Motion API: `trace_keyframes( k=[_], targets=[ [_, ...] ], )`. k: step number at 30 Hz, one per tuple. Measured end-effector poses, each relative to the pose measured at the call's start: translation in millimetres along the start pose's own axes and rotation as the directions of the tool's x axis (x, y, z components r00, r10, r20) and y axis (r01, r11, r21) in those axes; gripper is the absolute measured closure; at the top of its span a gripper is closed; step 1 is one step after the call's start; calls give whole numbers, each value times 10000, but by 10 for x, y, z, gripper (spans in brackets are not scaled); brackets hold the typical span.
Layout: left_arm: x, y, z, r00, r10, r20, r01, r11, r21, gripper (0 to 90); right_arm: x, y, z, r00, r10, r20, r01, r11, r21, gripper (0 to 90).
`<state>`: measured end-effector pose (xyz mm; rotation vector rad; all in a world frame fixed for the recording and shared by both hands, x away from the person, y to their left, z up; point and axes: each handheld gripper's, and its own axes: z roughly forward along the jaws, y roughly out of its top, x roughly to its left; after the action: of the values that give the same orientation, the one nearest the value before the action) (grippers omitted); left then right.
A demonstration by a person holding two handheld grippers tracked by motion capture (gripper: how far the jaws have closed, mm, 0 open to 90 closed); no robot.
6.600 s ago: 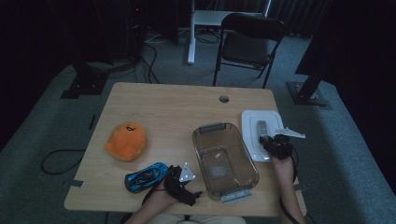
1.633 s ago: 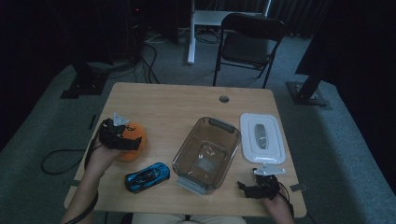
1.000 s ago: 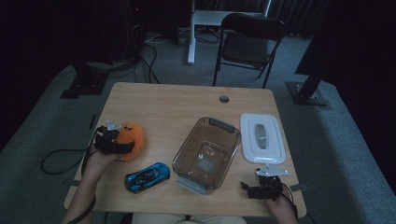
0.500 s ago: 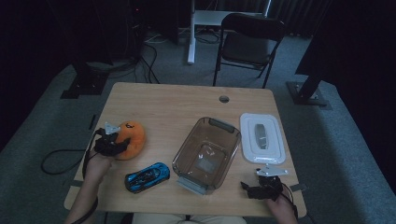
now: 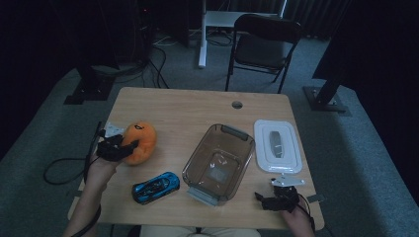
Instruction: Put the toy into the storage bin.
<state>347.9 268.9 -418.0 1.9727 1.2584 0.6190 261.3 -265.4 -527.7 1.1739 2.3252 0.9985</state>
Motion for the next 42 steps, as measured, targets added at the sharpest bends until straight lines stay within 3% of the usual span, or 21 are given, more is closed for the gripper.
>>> trace_keyframes(
  k=[7,19,25,33,42],
  targets=[
    [-109,185,-82,9980,253,571,-236,9993,-292,636,0,0,0,10000,3,2,-3,10000,-3,126],
    [-312,496,-204,9922,782,972,-704,9942,-819,634,1,0,0,10000,-1,11,1,10000,5,126],
    [-417,636,-252,9862,1132,1209,-1020,9902,-951,633,1,0,0,10000,-5,9,5,10000,1,126],
    [-607,814,-246,9723,1651,1653,-1487,9831,-1071,632,1,0,0,10000,-14,8,14,10000,-2,126],
    [-869,1005,-254,9519,2251,2078,-1986,9699,-1411,632,1,0,1,10000,-5,15,5,10000,-6,126]
  ],
)
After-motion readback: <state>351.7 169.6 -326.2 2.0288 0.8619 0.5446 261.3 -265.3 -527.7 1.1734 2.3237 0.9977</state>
